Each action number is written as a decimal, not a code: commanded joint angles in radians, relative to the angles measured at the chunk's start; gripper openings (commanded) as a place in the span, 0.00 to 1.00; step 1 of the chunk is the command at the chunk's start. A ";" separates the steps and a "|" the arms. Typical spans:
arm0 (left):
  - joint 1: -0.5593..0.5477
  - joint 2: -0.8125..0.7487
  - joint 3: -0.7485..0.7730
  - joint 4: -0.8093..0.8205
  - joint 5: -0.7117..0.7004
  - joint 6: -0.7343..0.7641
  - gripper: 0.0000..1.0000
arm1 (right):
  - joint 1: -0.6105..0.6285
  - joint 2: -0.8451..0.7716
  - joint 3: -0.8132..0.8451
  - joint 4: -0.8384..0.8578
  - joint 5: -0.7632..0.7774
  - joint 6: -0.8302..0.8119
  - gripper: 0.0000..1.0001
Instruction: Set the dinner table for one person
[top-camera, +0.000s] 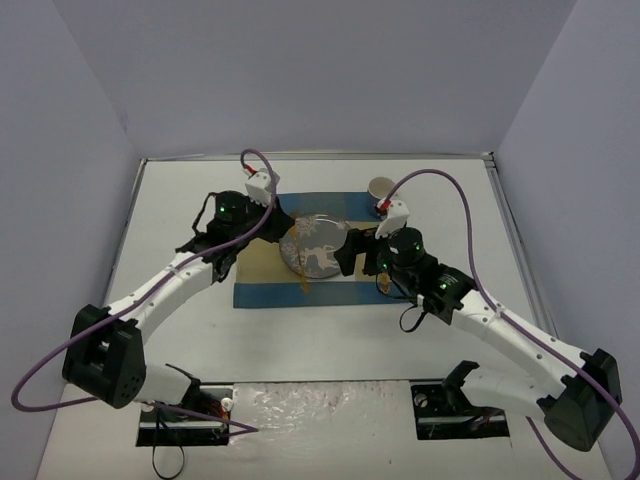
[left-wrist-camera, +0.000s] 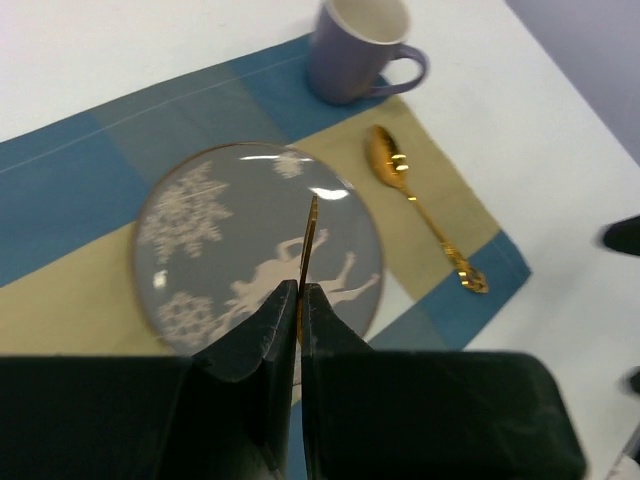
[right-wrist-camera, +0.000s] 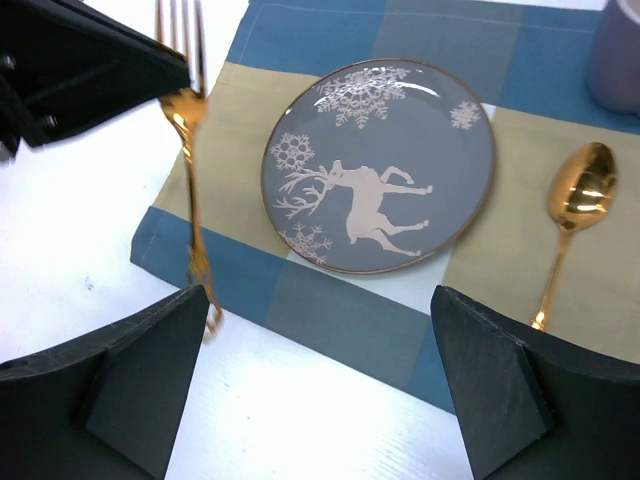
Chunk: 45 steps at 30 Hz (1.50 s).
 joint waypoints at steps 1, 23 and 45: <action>0.119 -0.049 -0.019 0.083 0.163 0.084 0.00 | 0.000 -0.107 0.015 -0.053 0.126 -0.035 1.00; 0.329 0.307 0.093 0.168 0.583 0.269 0.01 | -0.004 -0.376 0.030 -0.277 0.284 -0.125 1.00; 0.419 0.491 0.187 0.142 0.700 0.261 0.02 | -0.004 -0.364 0.031 -0.316 0.325 -0.129 1.00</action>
